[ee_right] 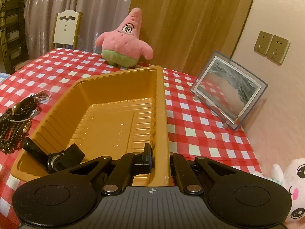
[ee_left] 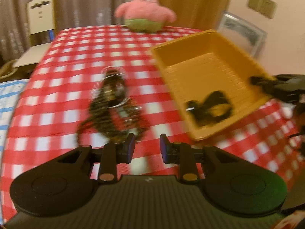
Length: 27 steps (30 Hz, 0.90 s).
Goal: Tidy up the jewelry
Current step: 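Lower the black watch into the tray and release it, then grasp a dark beaded bracelet from the pile with the left gripper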
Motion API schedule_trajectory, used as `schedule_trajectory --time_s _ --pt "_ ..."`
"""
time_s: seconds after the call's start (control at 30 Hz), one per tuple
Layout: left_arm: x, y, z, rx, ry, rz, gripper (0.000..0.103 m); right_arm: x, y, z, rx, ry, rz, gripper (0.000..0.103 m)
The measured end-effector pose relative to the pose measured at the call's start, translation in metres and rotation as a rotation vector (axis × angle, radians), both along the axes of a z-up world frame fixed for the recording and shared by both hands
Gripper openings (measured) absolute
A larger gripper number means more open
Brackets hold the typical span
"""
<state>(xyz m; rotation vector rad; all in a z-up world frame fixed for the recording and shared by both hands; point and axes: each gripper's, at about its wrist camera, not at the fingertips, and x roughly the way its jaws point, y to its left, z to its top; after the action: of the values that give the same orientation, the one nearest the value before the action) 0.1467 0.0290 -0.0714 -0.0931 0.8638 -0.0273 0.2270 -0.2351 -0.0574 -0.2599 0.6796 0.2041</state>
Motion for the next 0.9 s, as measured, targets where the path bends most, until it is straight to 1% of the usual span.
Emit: schedule_trajectory --time_s 0.1,0.23,0.33,0.4,0.5,0.63,0.67,0.77,0.9 --pt "0.000 0.011 -0.006 0.062 -0.003 0.019 0.023 -0.001 0.000 0.001 -0.002 -0.004 -0.007 0.003" --pt "0.004 0.017 -0.014 0.106 -0.003 0.015 0.022 -0.003 0.001 0.001 -0.008 -0.007 -0.012 0.003" --pt "0.011 0.018 -0.026 0.156 0.022 0.006 0.021 -0.003 0.002 0.002 -0.011 -0.005 -0.014 0.003" --pt "0.015 0.020 -0.034 0.173 0.042 -0.006 0.018 -0.004 0.002 0.002 -0.013 -0.006 -0.014 0.003" --pt "0.020 0.025 -0.044 0.178 0.065 -0.014 0.016 -0.005 0.003 0.002 -0.016 -0.005 -0.017 0.003" --pt "0.025 0.028 -0.050 0.170 0.077 -0.023 0.015 -0.005 0.003 0.003 -0.022 -0.006 -0.016 0.003" --pt "0.025 0.028 -0.051 0.168 0.075 -0.028 0.014 -0.005 0.003 0.003 -0.022 -0.005 -0.017 0.003" --pt "0.027 0.028 -0.050 0.149 0.081 -0.053 0.007 -0.005 0.003 0.003 -0.022 -0.005 -0.017 0.003" --pt "0.023 0.030 -0.043 0.129 0.075 -0.050 0.006 -0.005 0.003 0.003 -0.022 -0.005 -0.015 0.003"
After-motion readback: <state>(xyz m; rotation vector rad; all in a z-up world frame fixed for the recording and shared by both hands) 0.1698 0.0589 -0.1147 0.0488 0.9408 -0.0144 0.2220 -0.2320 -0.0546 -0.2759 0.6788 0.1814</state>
